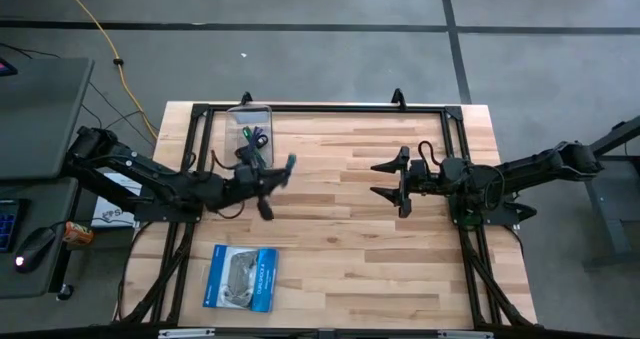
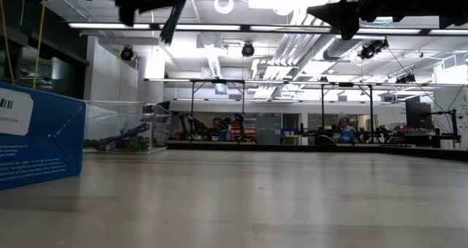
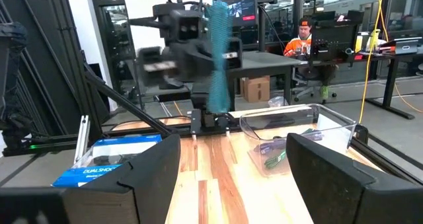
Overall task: Pick and place USB-C Cables
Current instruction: Put the blue USB cable into the transparent bin
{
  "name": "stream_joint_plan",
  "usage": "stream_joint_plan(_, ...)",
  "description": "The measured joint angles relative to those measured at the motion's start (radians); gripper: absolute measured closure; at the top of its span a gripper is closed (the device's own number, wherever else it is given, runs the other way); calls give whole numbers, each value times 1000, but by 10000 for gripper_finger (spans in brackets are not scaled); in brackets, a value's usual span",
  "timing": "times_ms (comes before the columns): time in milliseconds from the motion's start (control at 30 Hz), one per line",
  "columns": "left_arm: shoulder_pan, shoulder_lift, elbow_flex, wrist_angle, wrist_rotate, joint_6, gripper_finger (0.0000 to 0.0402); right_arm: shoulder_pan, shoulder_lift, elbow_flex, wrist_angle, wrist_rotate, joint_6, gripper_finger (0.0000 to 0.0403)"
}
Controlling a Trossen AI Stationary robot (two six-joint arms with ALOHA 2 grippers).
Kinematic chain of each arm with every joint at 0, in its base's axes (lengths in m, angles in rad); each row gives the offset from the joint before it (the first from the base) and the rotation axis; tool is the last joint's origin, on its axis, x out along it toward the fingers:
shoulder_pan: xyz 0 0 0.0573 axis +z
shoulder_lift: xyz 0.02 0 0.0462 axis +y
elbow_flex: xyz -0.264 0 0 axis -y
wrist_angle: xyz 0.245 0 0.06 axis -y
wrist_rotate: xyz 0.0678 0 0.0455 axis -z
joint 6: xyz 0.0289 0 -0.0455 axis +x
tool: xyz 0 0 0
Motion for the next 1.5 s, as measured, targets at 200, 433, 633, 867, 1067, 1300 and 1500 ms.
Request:
stream_joint_plan(200,0,0,0,-233,-523,-79,401,0,0,0,0,0,0,135)
stream_joint_plan(433,0,0,3,-321,-680,-158,401,0,0,0,0,0,0,135)
stream_joint_plan(633,10,0,6,-321,-677,-141,401,0,0,0,0,0,2,135)
stream_joint_plan(867,233,-17,96,-376,-585,-63,401,0,0,0,0,1,11,135)
stream_joint_plan(1067,527,-20,269,-854,-305,-269,401,0,0,0,-17,1,8,135)
stream_joint_plan(1300,717,-17,322,-1056,-172,-333,401,-1,0,0,-15,2,-10,135)
stream_joint_plan(1500,771,-1,322,-1097,-38,-367,401,-1,0,0,-14,3,-8,135)
